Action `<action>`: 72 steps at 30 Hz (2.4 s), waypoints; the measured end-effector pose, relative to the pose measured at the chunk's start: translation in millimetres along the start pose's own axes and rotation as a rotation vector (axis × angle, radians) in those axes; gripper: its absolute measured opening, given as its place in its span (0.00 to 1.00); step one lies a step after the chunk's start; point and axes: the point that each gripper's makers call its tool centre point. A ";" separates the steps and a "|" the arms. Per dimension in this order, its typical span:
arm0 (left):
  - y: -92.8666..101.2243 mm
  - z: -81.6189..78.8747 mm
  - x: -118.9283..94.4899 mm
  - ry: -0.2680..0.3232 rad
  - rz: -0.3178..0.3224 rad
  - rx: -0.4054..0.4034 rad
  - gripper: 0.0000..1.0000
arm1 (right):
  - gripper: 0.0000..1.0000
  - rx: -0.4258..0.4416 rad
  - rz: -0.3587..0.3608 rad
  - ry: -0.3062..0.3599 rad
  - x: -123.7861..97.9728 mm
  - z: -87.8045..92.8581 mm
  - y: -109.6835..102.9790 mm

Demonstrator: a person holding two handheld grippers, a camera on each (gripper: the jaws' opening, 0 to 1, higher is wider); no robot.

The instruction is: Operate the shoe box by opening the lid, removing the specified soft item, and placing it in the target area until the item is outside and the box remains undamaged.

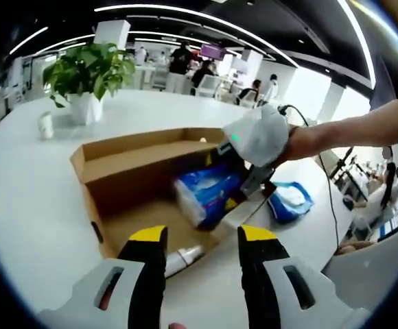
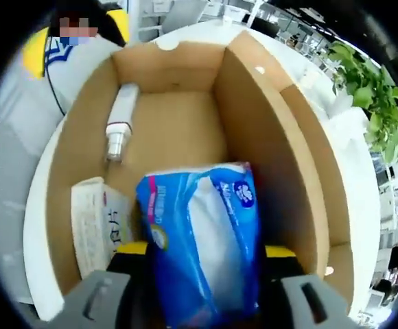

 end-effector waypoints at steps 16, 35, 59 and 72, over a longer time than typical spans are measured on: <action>-1.1 1.4 1.5 -0.008 0.007 0.014 0.41 | 0.44 0.060 -0.040 -0.027 3.5 2.1 -9.8; 4.0 -2.7 -4.2 0.002 0.002 0.015 0.41 | 0.32 0.153 0.043 0.081 -33.4 -16.9 -21.1; 5.4 2.7 0.6 -0.009 0.024 -0.005 0.42 | 0.33 0.150 0.122 0.118 -76.0 -28.2 -3.9; 15.0 2.0 3.0 -0.016 0.042 0.032 0.42 | 0.33 0.148 0.178 0.117 -108.6 -13.9 4.1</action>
Point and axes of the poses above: the point that each gripper's makers call its tool centre point, and the gripper's own axes: x roughly forward along the fingers, y roughly to its right, z roughly out of its underside, and after that the axes turned 7 degrees about x, right-handed
